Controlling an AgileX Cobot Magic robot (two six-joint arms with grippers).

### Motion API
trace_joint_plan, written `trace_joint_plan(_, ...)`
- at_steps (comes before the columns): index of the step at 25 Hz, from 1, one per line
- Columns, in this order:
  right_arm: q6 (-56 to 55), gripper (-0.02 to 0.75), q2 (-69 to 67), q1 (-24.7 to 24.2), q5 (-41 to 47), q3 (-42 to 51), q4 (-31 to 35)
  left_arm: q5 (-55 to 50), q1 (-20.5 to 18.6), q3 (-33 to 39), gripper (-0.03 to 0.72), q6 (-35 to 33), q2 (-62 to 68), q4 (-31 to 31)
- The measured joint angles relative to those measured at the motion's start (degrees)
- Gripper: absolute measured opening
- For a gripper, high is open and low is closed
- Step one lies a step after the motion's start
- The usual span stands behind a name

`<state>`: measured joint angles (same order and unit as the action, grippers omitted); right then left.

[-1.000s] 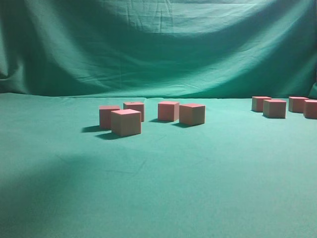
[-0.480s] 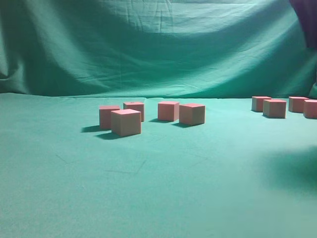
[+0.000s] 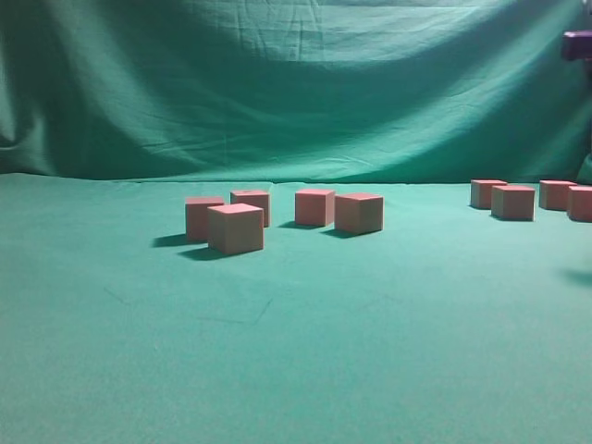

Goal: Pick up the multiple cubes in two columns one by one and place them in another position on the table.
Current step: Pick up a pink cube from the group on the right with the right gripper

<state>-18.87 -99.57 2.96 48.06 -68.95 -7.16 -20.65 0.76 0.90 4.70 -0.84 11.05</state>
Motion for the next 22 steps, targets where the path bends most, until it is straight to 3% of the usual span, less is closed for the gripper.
trace_joint_plan(4, -0.04, 0.543, -3.27, 0.00, -3.06, 0.00, 0.00, 0.00, 0.00, 0.00, 0.000, 0.00, 0.00, 0.00)
trace_joint_plan(16, -0.04, 0.559, -9.79, 0.00, -9.23, 0.00, 0.09, 0.00, 0.00, 0.00, 0.000, 0.00, 0.00, 0.00)
trace_joint_plan(18, -0.04, 0.488, -9.89, 0.00, -9.61, 0.00, 0.09, 0.00, 0.00, 0.00, 0.000, 0.00, 0.00, 0.00)
trace_joint_plan(19, -0.04, 0.498, -9.89, 0.00, -9.74, 0.00, 0.09, 0.00, 0.00, 0.00, 0.000, 0.00, 0.00, 0.00)
trace_joint_plan(22, -0.04, 0.351, -9.89, 0.00, -9.97, 0.00, -0.02, 0.00, 0.00, 0.00, 0.000, 0.00, 0.00, 0.00)
